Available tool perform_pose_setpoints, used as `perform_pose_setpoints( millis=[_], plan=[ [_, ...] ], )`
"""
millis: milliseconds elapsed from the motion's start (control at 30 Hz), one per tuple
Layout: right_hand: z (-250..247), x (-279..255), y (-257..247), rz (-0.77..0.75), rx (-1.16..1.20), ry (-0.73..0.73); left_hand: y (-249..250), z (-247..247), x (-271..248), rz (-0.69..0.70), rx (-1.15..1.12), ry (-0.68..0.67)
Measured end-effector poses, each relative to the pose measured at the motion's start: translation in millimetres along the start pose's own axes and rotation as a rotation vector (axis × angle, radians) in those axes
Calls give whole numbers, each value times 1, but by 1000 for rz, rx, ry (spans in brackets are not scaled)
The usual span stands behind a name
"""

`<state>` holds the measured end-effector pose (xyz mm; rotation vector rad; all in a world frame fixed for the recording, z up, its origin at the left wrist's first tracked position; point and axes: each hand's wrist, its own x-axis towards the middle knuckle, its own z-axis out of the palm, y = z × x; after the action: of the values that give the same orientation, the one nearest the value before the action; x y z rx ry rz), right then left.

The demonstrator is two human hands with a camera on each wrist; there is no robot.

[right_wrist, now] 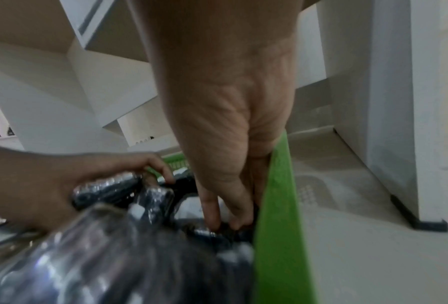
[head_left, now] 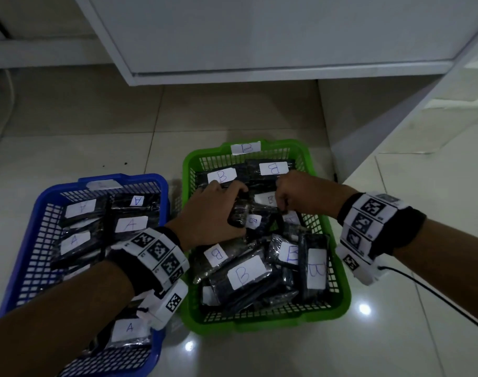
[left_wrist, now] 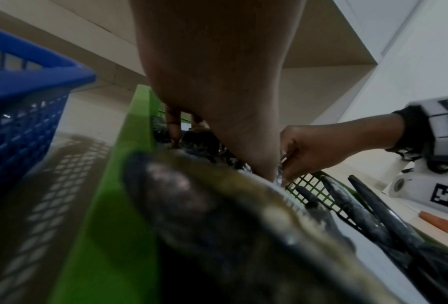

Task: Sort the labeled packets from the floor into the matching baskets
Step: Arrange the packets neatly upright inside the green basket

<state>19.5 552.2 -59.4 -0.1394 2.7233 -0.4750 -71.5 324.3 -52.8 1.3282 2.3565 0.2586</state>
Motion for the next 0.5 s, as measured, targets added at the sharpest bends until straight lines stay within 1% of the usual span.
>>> perform_pose_setpoints(
  millis=[100, 167, 233, 300, 333, 400, 467, 500],
  plan=[
    [-14, -5, 1, 45, 41, -30, -1, 4, -2, 35, 15, 48],
    [-23, -9, -4, 94, 52, -76, -4, 5, -1, 118, 66, 72],
    [-25, -13, -14, 122, 29, -217, -6, 5, 1, 199, 197, 47],
    [-19, -14, -20, 141, -35, -360, -6, 8, 3, 203, 321, 4],
    [-15, -15, -22, 153, -61, -396, -4, 10, 3, 186, 363, -8],
    [-13, -16, -24, 161, -68, -393, 1, 14, 3, 152, 426, -5],
    [-18, -23, -27, 156, -23, -313, 7, 10, 5, 126, 450, 46],
    [-22, -29, -28, 154, 28, -274, 10, 6, 3, 132, 415, 87]
  ],
)
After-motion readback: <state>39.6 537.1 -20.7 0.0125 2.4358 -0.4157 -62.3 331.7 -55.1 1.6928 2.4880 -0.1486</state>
